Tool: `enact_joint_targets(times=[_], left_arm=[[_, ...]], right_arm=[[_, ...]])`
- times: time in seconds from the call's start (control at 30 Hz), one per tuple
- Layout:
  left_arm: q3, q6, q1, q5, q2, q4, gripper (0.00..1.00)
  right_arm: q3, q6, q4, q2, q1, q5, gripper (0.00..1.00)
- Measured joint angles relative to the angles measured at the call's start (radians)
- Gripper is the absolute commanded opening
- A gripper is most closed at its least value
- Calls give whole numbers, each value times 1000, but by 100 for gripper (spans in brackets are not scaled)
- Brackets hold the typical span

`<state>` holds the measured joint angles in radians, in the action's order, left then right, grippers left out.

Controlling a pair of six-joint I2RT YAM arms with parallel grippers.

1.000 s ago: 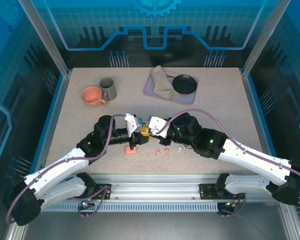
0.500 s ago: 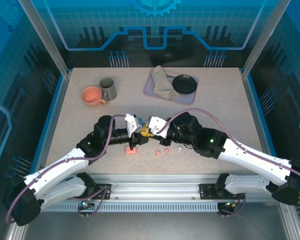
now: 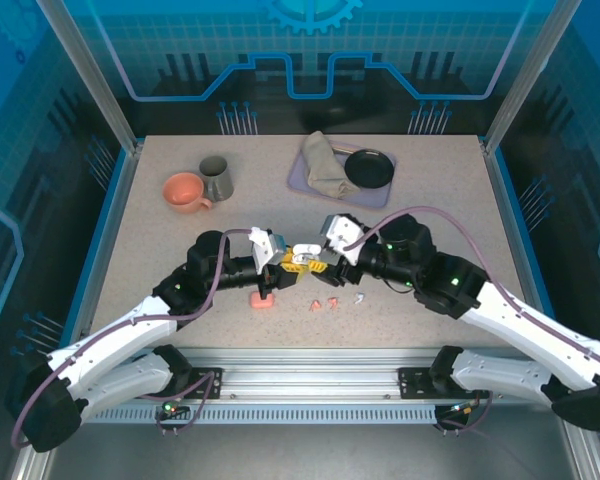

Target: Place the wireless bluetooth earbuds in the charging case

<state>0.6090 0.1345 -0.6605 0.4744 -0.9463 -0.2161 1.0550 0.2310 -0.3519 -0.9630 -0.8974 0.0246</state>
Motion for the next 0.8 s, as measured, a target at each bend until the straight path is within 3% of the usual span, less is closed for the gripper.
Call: enact_joint_targets(times=[0.3, 0.63, 0.8], left_arm=[[-5, 30, -1, -26, 47, 0, 0], [-17, 75, -1, -73, 155, 11, 0], [-31, 79, -1, -89, 183, 34, 0]], right_arm=[[0, -145, -50, 72, 156, 9, 100], [-63, -426, -203, 59, 287, 72, 100], [-116, -522, -304, -72, 325, 29, 84]])
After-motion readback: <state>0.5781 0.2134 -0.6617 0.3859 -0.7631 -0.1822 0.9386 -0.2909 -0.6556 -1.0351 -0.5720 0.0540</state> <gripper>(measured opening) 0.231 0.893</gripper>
